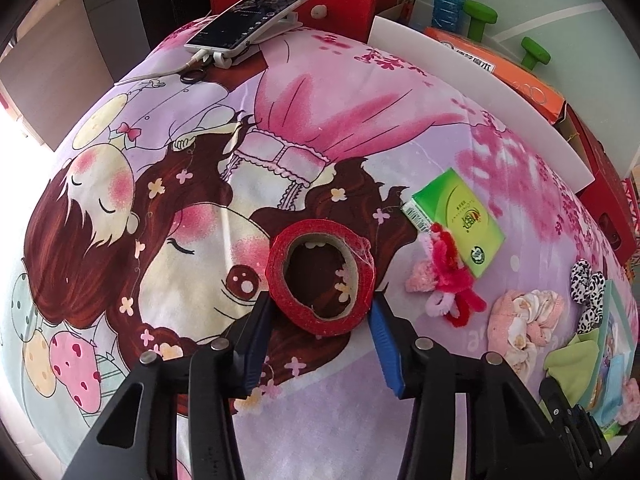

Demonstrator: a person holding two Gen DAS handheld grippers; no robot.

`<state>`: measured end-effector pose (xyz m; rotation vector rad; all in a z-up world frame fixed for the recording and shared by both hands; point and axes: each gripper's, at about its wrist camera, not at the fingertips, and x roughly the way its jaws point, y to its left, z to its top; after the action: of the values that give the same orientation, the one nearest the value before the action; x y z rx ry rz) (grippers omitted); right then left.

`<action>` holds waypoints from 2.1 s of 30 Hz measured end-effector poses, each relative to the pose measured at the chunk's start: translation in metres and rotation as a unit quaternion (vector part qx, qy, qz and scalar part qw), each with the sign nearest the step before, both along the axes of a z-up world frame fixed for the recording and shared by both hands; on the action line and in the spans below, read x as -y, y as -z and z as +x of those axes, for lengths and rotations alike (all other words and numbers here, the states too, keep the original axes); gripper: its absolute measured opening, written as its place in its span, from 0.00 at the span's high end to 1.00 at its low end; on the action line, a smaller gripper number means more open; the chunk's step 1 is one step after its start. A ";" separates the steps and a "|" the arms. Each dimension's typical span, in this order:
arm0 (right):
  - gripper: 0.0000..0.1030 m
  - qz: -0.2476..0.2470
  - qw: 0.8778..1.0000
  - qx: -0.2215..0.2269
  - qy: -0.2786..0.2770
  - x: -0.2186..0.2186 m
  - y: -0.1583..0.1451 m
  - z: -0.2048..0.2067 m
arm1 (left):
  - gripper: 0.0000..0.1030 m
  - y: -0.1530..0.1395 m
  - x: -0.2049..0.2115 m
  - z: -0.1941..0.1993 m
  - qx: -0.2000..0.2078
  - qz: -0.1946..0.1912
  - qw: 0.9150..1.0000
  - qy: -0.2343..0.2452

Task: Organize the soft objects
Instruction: 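Grasp the red tape roll with the left gripper while the right grasps the green cloth, then carry the red tape roll in the left gripper while the right carries the green cloth to the tray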

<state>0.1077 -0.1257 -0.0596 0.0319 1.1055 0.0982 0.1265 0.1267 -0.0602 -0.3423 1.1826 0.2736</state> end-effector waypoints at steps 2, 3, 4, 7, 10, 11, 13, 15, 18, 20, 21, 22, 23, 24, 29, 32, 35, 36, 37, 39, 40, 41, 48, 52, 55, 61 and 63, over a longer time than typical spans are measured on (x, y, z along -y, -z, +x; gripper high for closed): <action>0.90 0.004 1.000 -0.002 0.000 0.001 0.000 0.000 | 0.52 -0.003 0.001 0.000 0.004 -0.004 1.000 0.003; 0.90 0.005 1.000 -0.002 0.001 0.001 -0.001 0.000 | 0.52 -0.005 0.003 0.000 0.007 -0.005 1.000 0.004; 0.90 0.007 1.000 -0.002 0.002 0.002 -0.001 0.000 | 0.52 -0.007 0.004 -0.001 0.010 -0.005 1.000 0.007; 0.90 0.014 1.000 0.000 0.006 0.004 -0.002 0.000 | 0.52 -0.014 0.007 -0.002 0.019 -0.002 1.000 0.013; 0.91 0.017 1.000 0.009 0.007 0.005 -0.007 -0.001 | 0.52 -0.023 0.011 -0.004 0.029 -0.002 0.999 0.017; 0.91 0.015 1.000 0.014 0.006 0.005 -0.009 -0.001 | 0.52 -0.026 0.012 -0.004 0.033 -0.001 0.999 0.019; 0.91 0.013 1.000 0.025 0.005 0.005 -0.014 -0.002 | 0.52 -0.031 0.012 -0.006 0.040 -0.001 0.999 0.021; 0.91 0.018 0.999 0.033 0.005 0.005 -0.019 -0.003 | 0.52 -0.037 0.013 -0.008 0.049 0.001 0.999 0.022; 0.92 0.019 0.998 0.053 0.006 0.007 -0.029 -0.006 | 0.52 -0.047 0.014 -0.010 0.063 0.002 0.998 0.023; 0.92 0.025 0.997 0.070 0.007 0.010 -0.039 -0.008 | 0.52 -0.056 0.015 -0.013 0.075 0.004 0.997 0.026; 0.92 0.028 0.997 0.078 0.008 0.011 -0.043 -0.010 | 0.52 -0.060 0.015 -0.014 0.081 0.004 0.996 0.027; 0.92 0.031 0.996 0.086 0.008 0.012 -0.048 -0.011 | 0.52 -0.064 0.016 -0.015 0.087 0.005 0.996 0.028; 0.92 0.035 0.995 0.095 0.009 0.013 -0.053 -0.013 | 0.52 -0.068 0.016 -0.017 0.093 0.006 0.995 0.029; 0.92 0.038 0.994 0.102 0.009 0.015 -0.058 -0.014 | 0.53 -0.072 0.017 -0.018 0.099 0.007 0.995 0.030; 0.92 0.041 0.990 0.137 0.017 0.020 -0.081 -0.024 | 0.53 -0.093 0.021 -0.026 0.129 0.008 0.991 0.037; 0.92 0.042 0.987 0.155 0.020 0.023 -0.093 -0.030 | 0.53 -0.102 0.025 -0.030 0.142 0.008 0.989 0.043; 0.92 0.042 0.986 0.162 0.023 0.026 -0.099 -0.032 | 0.53 -0.110 0.030 -0.033 0.151 0.007 0.987 0.051; 0.92 0.042 0.985 0.163 0.023 0.027 -0.100 -0.033 | 0.53 -0.111 0.032 -0.034 0.154 0.007 0.987 0.053; 0.92 0.041 0.985 0.164 0.024 0.027 -0.100 -0.033 | 0.53 -0.113 0.034 -0.034 0.156 0.007 0.986 0.056; 0.92 0.041 0.985 0.164 0.027 0.029 -0.101 -0.034 | 0.53 -0.115 0.040 -0.034 0.158 0.006 0.985 0.065; 0.92 0.041 0.985 0.166 0.029 0.031 -0.102 -0.034 | 0.53 -0.116 0.043 -0.034 0.159 0.005 0.985 0.069; 0.92 0.042 0.984 0.168 0.033 0.033 -0.103 -0.035 | 0.52 -0.116 0.046 -0.034 0.159 0.002 0.984 0.074; 0.92 0.038 0.982 0.174 0.062 0.055 -0.107 -0.040 | 0.53 -0.117 0.077 -0.032 0.160 -0.018 0.980 0.117; 0.92 0.033 0.979 0.181 0.089 0.075 -0.112 -0.044 | 0.52 -0.114 0.097 -0.032 0.156 -0.046 0.976 0.144; 0.92 0.027 0.975 0.185 0.118 0.096 -0.114 -0.049 | 0.52 -0.115 0.121 -0.034 0.156 -0.042 0.972 0.171; 0.92 0.027 0.965 0.184 0.185 0.145 -0.118 -0.063 | 0.52 -0.115 0.176 -0.040 0.155 -0.043 0.956 0.244; 0.92 0.024 0.962 0.180 0.202 0.158 -0.117 -0.067 | 0.52 -0.112 0.196 -0.043 0.152 -0.046 0.950 0.269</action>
<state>0.0403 -0.2841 0.0572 0.2728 0.7139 -0.2286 0.0832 -0.0697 0.0518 -0.1261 0.9419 -0.3029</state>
